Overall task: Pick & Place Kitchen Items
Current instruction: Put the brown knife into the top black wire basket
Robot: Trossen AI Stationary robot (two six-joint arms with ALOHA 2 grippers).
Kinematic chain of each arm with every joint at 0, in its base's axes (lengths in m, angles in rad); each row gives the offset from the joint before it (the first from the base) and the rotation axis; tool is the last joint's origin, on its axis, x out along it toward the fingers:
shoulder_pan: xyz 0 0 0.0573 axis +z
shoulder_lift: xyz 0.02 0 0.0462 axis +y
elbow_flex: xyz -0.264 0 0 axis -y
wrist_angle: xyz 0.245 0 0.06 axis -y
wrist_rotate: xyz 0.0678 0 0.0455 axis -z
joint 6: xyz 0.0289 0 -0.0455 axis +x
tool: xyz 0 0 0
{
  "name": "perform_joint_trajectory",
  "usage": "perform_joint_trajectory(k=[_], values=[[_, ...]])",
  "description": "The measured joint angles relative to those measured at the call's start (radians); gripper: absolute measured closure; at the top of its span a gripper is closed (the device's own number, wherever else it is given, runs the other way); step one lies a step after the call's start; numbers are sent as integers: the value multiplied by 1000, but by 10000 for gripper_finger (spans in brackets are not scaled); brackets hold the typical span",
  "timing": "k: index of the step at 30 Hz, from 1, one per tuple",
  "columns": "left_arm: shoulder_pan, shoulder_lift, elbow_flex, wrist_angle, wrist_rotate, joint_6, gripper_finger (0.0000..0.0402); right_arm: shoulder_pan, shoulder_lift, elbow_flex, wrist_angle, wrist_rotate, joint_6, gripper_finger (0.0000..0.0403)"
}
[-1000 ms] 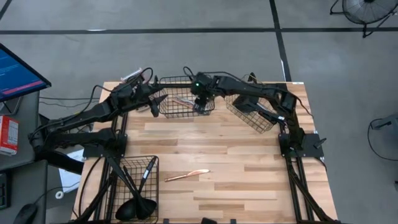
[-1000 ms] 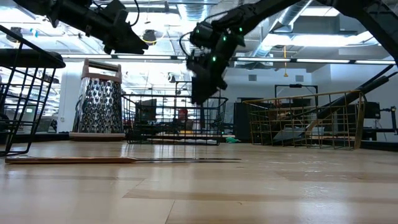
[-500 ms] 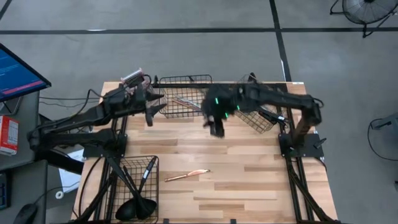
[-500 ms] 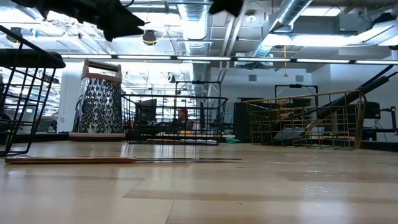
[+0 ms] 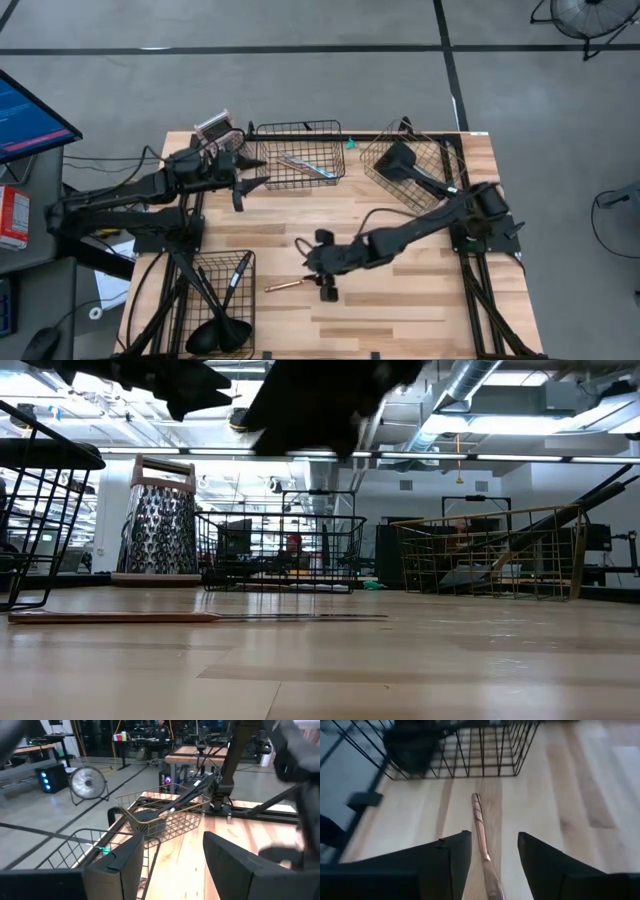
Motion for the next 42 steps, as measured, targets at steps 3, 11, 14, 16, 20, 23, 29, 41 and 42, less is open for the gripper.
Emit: perform_joint_trajectory(k=[3, 11, 14, 16, 20, 23, 29, 41, 42], values=[[-9, 0, 0, -1, 0, 0, 215, -2, 98, 0, 111, -47, -28, 239], [-23, 0, 0, -35, 0, -5, 215, -12, 275, 17, 285, -107, -35, 237], [-23, 0, 0, -50, 0, -23, 215, -30, 308, 35, 271, -104, -25, 241], [-23, 0, 0, -51, 0, -23, 215, -39, 330, 48, 240, -107, -6, 243], [-23, 0, 0, -53, 0, -23, 215, -43, 340, 57, 197, -103, 6, 248], [-23, 0, 0, -53, 0, -23, 215, -44, 337, 62, 115, -33, 70, 255], [-23, 0, 0, -53, 0, -23, 215, -91, 333, 60, 55, -38, 114, 282], [-23, 0, 0, -61, 0, -23, 215, -223, 340, 101, 61, -26, 204, 292], [-23, 0, 0, -62, 0, -23, 215, -231, 340, 102, 60, -25, 225, 292]])
